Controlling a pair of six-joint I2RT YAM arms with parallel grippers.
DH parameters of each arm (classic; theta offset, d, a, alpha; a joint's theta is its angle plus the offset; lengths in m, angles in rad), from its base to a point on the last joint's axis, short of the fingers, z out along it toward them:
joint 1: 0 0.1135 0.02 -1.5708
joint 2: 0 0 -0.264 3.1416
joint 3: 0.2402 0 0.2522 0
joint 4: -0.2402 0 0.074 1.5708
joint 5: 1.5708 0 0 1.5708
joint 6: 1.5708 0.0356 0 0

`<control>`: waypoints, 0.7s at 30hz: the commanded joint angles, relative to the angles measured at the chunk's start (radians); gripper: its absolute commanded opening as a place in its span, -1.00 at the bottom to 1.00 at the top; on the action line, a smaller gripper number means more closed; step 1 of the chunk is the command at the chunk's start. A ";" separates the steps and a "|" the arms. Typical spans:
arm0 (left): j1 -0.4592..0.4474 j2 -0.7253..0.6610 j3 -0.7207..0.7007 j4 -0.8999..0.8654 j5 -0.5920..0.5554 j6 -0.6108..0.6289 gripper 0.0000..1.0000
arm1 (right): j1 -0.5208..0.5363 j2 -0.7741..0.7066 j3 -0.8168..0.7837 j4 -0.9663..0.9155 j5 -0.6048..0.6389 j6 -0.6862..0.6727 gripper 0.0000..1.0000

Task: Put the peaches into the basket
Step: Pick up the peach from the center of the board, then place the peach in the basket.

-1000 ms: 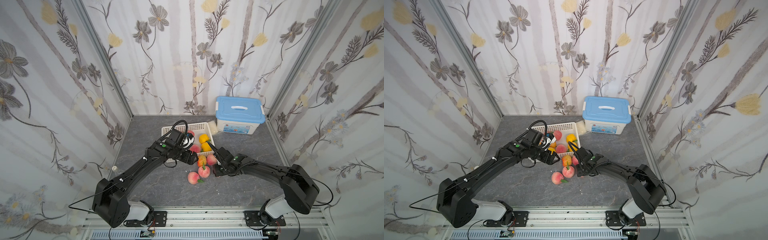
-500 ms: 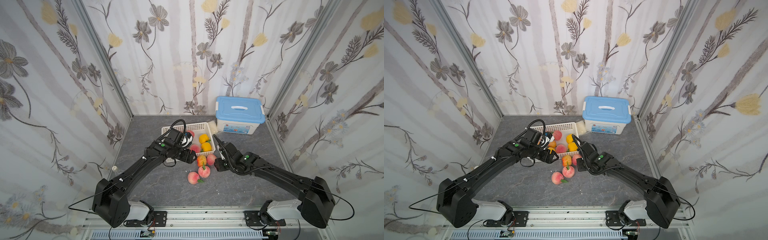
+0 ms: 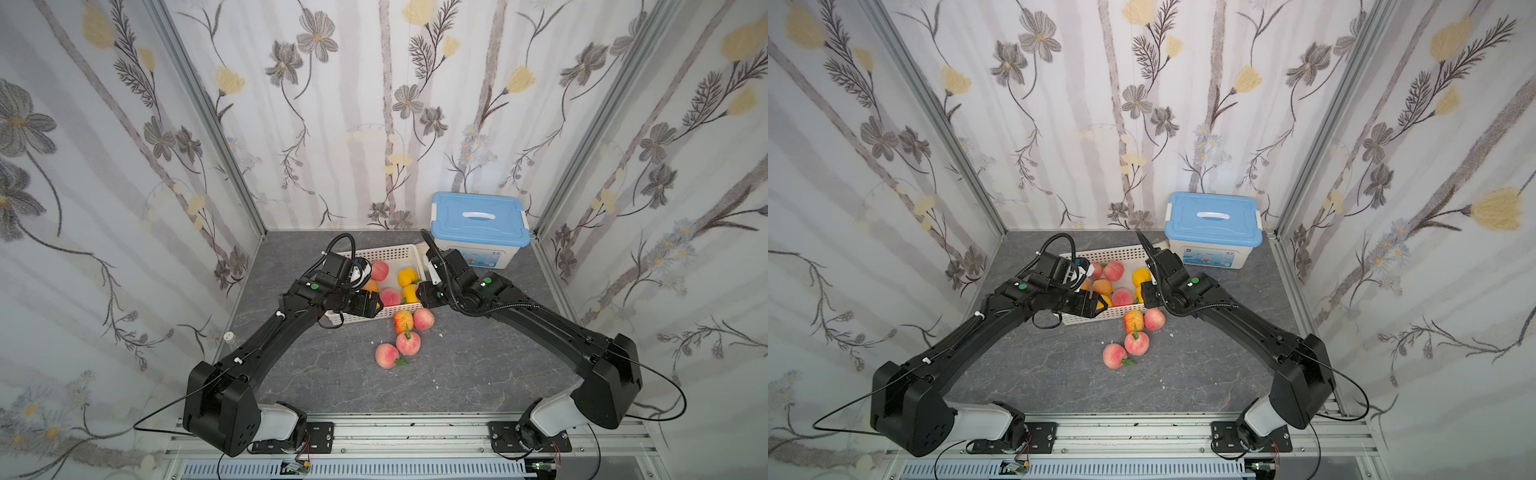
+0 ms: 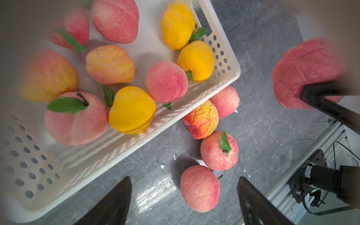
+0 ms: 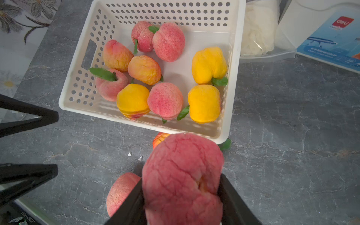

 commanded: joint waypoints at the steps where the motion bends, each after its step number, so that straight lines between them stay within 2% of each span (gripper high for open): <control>1: 0.016 -0.011 -0.004 0.031 0.001 -0.004 0.72 | -0.012 0.053 0.073 0.053 -0.029 -0.058 0.02; 8: 0.040 -0.016 -0.007 0.040 0.015 -0.008 0.72 | -0.041 0.255 0.304 0.054 -0.028 -0.128 0.03; 21: 0.058 -0.008 -0.007 0.042 0.029 -0.006 0.72 | -0.102 0.603 0.692 0.065 -0.041 -0.147 0.04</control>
